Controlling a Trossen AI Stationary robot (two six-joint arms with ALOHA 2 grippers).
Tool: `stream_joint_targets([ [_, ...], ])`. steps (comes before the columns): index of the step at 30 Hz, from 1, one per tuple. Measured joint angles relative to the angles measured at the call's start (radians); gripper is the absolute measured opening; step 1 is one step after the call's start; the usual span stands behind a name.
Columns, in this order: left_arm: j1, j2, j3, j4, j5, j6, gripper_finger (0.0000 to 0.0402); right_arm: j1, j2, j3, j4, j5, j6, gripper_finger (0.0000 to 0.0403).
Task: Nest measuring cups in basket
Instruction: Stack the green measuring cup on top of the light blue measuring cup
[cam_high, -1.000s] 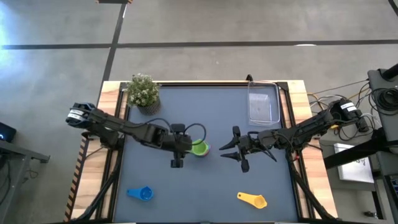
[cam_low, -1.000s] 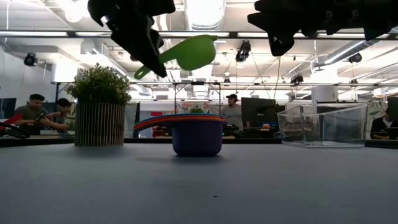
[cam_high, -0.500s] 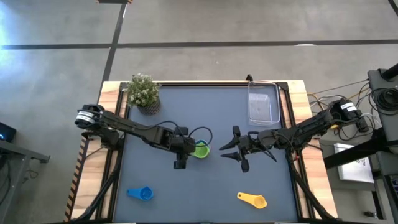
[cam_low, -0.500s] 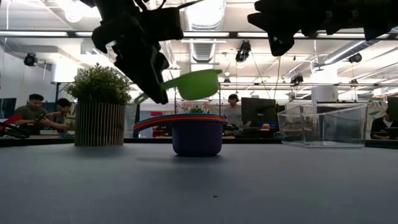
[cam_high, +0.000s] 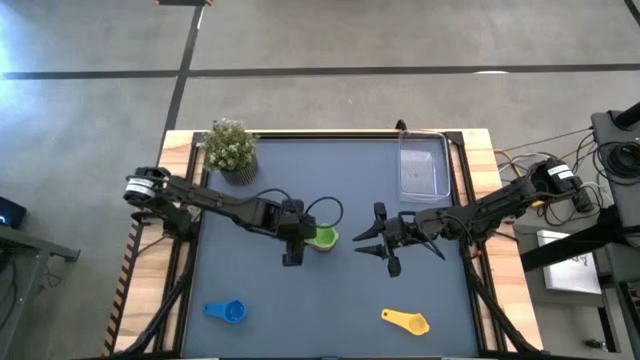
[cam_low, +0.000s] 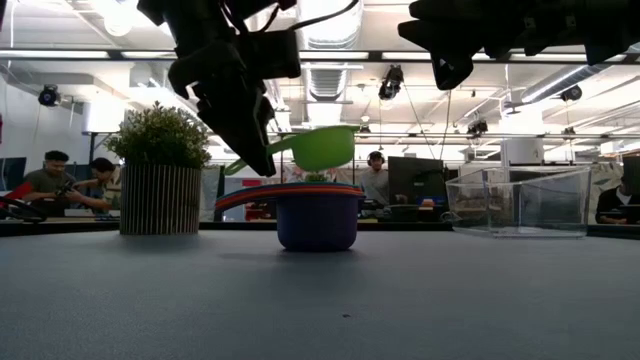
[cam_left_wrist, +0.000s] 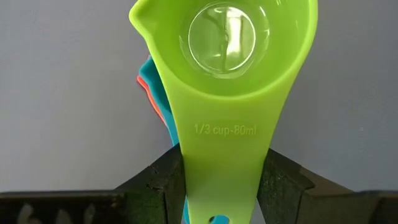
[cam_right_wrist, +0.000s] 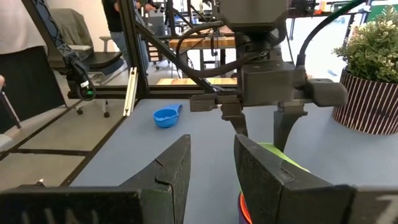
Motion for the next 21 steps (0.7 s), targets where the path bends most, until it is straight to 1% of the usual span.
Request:
stream_joint_targets([
  [4,0.015,0.0,0.0,0.0,0.033,-0.005,0.0138,0.0,0.0,0.0,0.0,0.0,0.0,0.0112],
  [21,0.019,0.004,0.0,0.0,0.034,-0.016,0.0139,0.0,0.0,0.0,-0.001,0.0,0.0,0.0112],
])
